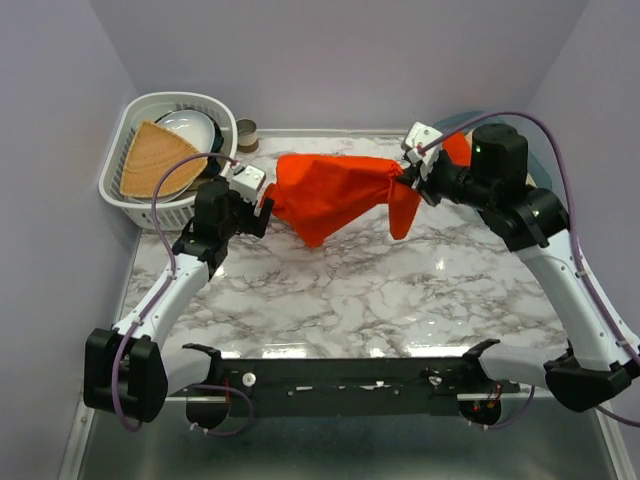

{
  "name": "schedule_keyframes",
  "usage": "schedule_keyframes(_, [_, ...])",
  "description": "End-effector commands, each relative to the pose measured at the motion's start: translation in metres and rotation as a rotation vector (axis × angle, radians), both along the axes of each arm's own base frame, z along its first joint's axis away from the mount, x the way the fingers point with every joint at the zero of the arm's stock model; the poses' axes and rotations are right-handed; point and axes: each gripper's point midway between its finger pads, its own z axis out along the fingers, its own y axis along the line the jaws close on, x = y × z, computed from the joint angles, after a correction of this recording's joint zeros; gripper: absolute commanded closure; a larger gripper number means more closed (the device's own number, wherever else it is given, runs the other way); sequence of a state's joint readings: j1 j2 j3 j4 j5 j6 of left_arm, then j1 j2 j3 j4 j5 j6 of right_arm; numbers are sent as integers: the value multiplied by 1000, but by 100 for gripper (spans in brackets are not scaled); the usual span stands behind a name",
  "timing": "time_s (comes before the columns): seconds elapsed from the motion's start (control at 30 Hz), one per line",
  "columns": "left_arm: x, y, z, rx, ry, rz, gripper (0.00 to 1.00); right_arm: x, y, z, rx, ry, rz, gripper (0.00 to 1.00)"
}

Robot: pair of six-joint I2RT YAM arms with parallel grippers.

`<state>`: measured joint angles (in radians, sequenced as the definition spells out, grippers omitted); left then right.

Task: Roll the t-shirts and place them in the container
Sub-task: Place the T-shirt at the center of the board.

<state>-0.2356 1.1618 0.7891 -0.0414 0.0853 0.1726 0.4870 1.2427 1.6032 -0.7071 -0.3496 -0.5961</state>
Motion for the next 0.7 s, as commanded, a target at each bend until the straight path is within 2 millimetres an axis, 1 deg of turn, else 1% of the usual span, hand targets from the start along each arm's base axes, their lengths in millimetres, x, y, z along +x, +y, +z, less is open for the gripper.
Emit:
schedule_keyframes(0.0, [4, -1, 6, -23, -28, 5, 2, 1, -47, -88, -62, 210, -235, 99])
schedule_keyframes(0.03, [3, -2, 5, -25, -24, -2, 2, -3, -58, -104, -62, 246, -274, 99])
schedule_keyframes(0.07, [3, -4, 5, -28, -20, -9, 2, -8, -71, -147, -103, 326, -311, 99])
schedule_keyframes(0.1, [3, -5, 4, -29, -13, -14, 2, -5, -94, -165, -121, 357, -390, 99])
schedule_keyframes(0.13, [2, -5, 3, -26, -7, -18, 2, -4, -111, -179, -125, 388, -461, 93])
schedule_keyframes(0.17, [2, -6, 4, -22, -3, -26, 2, -2, -127, -194, -125, 427, -530, 83])
schedule_keyframes(0.2, [2, -7, 5, -20, -1, -38, 2, 2, -155, -202, -97, 477, -628, 62])
schedule_keyframes(0.23, [2, -8, 5, -4, 0, -55, 2, 5, -165, -205, -72, 524, -663, 55])
schedule_keyframes(0.27, [-1, -9, 0, 3, 23, -65, 2, 1, -169, -217, -90, 610, -664, 51])
schedule_keyframes(0.3, [-2, -12, -1, 8, 31, -90, 2, 9, -163, -203, -70, 602, -620, 47])
schedule_keyframes(0.37, [-8, -14, -11, 24, 70, -121, 1, 13, -151, -193, -72, 575, -514, 44])
schedule_keyframes(0.4, [-12, -15, -17, 24, 90, -135, 2, 14, -136, -182, -34, 551, -423, 43])
schedule_keyframes(0.47, [-24, -22, -30, 20, 137, -197, 2, 20, -121, -169, -51, 468, -312, 41])
schedule_keyframes(0.5, [-31, -25, -38, 15, 168, -218, 4, 17, -103, -172, -84, 459, -238, 41])
schedule_keyframes(0.53, [-38, -32, -42, -8, 190, -260, 5, 17, -95, -174, -133, 429, -177, 41])
schedule_keyframes(0.57, [-46, -34, -51, -18, 234, -276, 6, 13, -87, -178, -160, 427, -136, 41])
schedule_keyframes(0.6, [-52, -36, -56, -35, 266, -284, 8, 8, -70, -183, -185, 423, -66, 41])
schedule_keyframes(0.63, [-57, -38, -59, -48, 286, -293, 8, 5, -60, -187, -210, 405, -9, 41])
schedule_keyframes(0.67, [-61, -39, -62, -55, 306, -297, 8, -1, -51, -196, -232, 408, 41, 40])
